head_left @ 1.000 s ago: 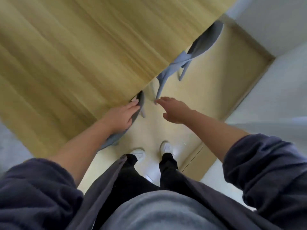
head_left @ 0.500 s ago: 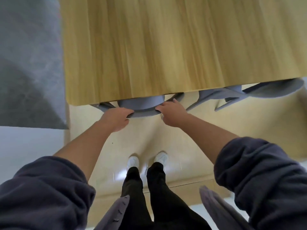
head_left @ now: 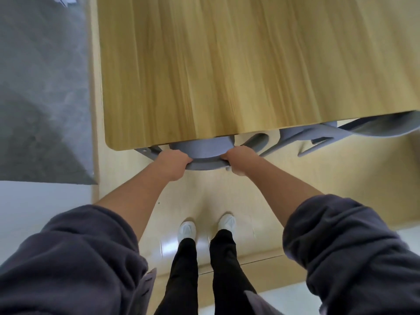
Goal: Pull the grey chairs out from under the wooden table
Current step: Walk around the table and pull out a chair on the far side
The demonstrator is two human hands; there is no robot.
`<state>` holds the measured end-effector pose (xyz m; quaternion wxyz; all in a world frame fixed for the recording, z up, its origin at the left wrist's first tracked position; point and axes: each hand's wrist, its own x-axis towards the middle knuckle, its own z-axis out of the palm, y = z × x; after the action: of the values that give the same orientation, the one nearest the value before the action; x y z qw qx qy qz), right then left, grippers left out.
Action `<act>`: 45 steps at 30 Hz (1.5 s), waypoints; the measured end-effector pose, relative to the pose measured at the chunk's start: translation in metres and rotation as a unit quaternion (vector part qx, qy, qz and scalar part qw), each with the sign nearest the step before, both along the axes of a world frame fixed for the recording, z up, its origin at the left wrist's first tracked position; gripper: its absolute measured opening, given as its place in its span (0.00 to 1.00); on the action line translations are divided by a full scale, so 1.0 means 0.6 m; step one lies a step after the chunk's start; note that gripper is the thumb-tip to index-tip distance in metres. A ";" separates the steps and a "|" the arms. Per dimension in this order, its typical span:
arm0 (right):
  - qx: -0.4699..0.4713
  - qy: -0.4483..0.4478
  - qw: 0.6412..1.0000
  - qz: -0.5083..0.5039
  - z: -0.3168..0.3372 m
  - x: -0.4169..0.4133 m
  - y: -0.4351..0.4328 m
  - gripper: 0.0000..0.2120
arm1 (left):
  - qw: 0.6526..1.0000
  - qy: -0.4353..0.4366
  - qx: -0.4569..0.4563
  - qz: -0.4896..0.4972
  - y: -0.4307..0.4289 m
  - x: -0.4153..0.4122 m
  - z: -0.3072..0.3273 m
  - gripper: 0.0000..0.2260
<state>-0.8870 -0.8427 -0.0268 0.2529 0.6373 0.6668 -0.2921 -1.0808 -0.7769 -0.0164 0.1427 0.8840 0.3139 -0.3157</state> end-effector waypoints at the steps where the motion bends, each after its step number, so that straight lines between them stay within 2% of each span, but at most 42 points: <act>1: -0.005 0.002 1.000 0.005 0.003 -0.003 -0.006 0.16 | 1.000 0.007 -0.004 0.000 -0.005 0.001 0.006 0.12; 7: -0.014 0.010 0.998 0.067 0.012 -0.022 -0.051 0.16 | 0.999 0.034 -0.032 0.005 -0.047 -0.017 0.004 0.17; 12: -0.001 0.042 0.988 0.147 0.015 -0.014 -0.081 0.13 | 0.993 0.029 -0.051 0.098 -0.102 -0.023 0.006 0.14; 17: -0.019 0.092 0.974 0.204 0.012 0.015 -0.091 0.05 | 0.982 0.027 0.020 0.187 -0.170 -0.010 -0.014 0.19; 23: -0.056 0.099 0.967 0.228 0.017 0.027 -0.076 0.10 | 0.971 0.036 0.058 0.228 -0.217 0.031 -0.007 0.21; 25: -0.073 0.098 0.966 0.227 0.015 0.031 -0.073 0.09 | 0.969 0.035 0.058 0.237 -0.220 0.038 -0.002 0.22; 27: -0.096 0.103 0.961 0.236 0.016 0.035 -0.066 0.07 | 0.960 0.031 0.059 0.273 -0.226 0.041 0.006 0.22; 29: -0.129 0.112 0.959 0.228 0.019 0.043 -0.058 0.08 | 0.940 0.016 0.075 0.332 -0.235 0.047 0.013 0.22; 31: -0.161 0.128 0.953 0.221 0.021 0.055 -0.043 0.19 | 0.891 -0.028 0.095 0.443 -0.246 0.055 0.013 0.22; 33: -0.190 0.136 0.947 0.223 0.019 0.062 -0.029 0.28 | 0.810 -0.092 0.119 0.567 -0.265 0.061 0.007 0.25; 34: -0.201 0.137 0.941 0.235 0.016 0.064 -0.026 0.29 | 0.758 -0.126 0.135 0.626 -0.277 0.068 0.006 0.28; 36: -0.220 0.131 0.929 0.269 0.012 0.065 -0.018 0.30 | 0.631 -0.188 0.146 0.739 -0.302 0.093 0.003 0.33; 38: -0.236 0.131 0.921 0.281 0.007 0.071 -0.009 0.34 | 0.508 -0.230 0.113 0.822 -0.314 0.126 0.000 0.30; 39: -0.242 0.135 0.918 0.282 0.002 0.074 -0.006 0.35 | 0.464 -0.245 0.088 0.847 -0.315 0.140 -0.001 0.26; 41: -0.260 0.148 0.911 0.285 -0.005 0.080 -0.001 0.38 | 0.411 -0.286 0.048 0.864 -0.312 0.168 -0.001 0.15; 44: -0.313 0.162 0.898 0.263 -0.015 0.088 0.007 0.45 | 0.354 -0.302 0.035 0.884 -0.304 0.186 -0.002 0.14; 45: -0.332 0.168 0.895 0.246 -0.021 0.091 0.009 0.45 | 0.323 -0.309 0.024 0.894 -0.298 0.186 -0.004 0.14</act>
<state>-0.8325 -0.8372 -0.0394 0.3978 0.2730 0.6991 -0.5277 -0.9693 -0.9559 -0.0188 0.4040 0.1057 0.8554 0.3065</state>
